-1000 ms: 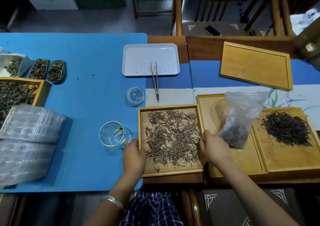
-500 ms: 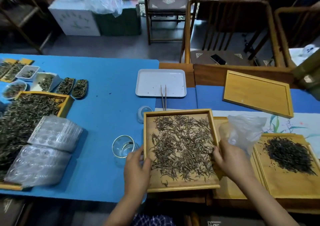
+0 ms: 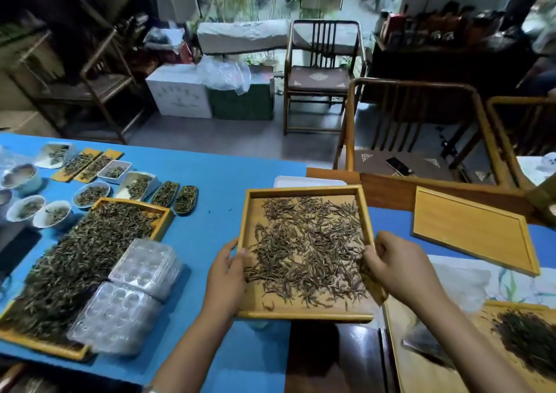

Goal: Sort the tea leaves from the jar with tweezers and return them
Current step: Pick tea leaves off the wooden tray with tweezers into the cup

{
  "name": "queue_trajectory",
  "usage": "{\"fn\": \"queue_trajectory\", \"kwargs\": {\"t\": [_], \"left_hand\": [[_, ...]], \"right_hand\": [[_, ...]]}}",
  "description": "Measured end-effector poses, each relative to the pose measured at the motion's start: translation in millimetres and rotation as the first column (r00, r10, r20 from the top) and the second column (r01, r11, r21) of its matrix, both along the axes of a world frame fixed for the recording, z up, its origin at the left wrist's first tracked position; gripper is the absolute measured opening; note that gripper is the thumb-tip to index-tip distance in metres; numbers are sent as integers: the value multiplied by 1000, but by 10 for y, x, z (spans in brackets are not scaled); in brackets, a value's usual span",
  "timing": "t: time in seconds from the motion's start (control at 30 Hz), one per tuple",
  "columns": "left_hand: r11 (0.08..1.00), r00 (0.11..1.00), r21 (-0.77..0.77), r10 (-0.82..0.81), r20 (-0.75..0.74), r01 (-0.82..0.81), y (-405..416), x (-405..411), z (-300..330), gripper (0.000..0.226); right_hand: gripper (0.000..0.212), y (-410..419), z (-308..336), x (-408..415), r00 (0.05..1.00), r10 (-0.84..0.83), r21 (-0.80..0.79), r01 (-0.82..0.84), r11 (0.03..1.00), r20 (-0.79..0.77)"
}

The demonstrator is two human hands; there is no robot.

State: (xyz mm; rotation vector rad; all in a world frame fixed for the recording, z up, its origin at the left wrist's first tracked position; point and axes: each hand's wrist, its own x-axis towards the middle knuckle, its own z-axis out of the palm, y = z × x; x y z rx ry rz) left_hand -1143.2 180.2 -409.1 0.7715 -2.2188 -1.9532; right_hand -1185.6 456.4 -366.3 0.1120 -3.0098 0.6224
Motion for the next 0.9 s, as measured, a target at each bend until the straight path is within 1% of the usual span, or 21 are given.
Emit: {"fn": "queue_trajectory", "kwargs": {"t": [0.07, 0.17, 0.23, 0.4, 0.53, 0.63, 0.73, 0.77, 0.8, 0.9], "left_hand": [[999, 1000, 50, 13, 23, -14, -207, -3, 17, 25], [998, 999, 70, -9, 52, 5, -539, -14, 10, 30], [997, 998, 75, -31, 48, 28, -765, -66, 20, 32], [989, 991, 99, -119, 60, 112, -1245, -254, 101, 27], [984, 988, 127, -135, 68, 126, -1547, -402, 65, 29], [987, 988, 105, -132, 83, 123, -1685, -465, -37, 30], [994, 991, 50, -99, 94, 95, -1732, -530, -111, 19], [994, 990, 37, -104, 99, 101, -1729, -548, -115, 14], [993, 988, 32, -113, 107, 110, -1724, -562, -116, 13], [992, 986, 62, -116, 124, 109, -1714, -590, -108, 17]], "right_hand": [[39, -202, 1, -70, 999, 29, -18, -28, 999, 24], [38, -522, -8, -116, 997, 45, -32, -43, 999, 58], [38, -743, -23, -140, 998, 28, -40, -25, 999, 60], [39, -1133, -79, -260, 998, -17, -68, 21, 997, 63], [38, -1420, -157, -358, 997, -44, -70, 49, 996, 66], [37, -1547, -213, -382, 995, -73, -83, 78, 993, 71], [31, -1599, -231, -368, 994, -93, -128, 100, 987, 61], [29, -1602, -228, -359, 995, -88, -158, 93, 983, 37], [27, -1600, -223, -350, 997, -72, -187, 70, 980, -2], [20, -1597, -197, -325, 991, 71, -186, -91, 978, -115]]}}
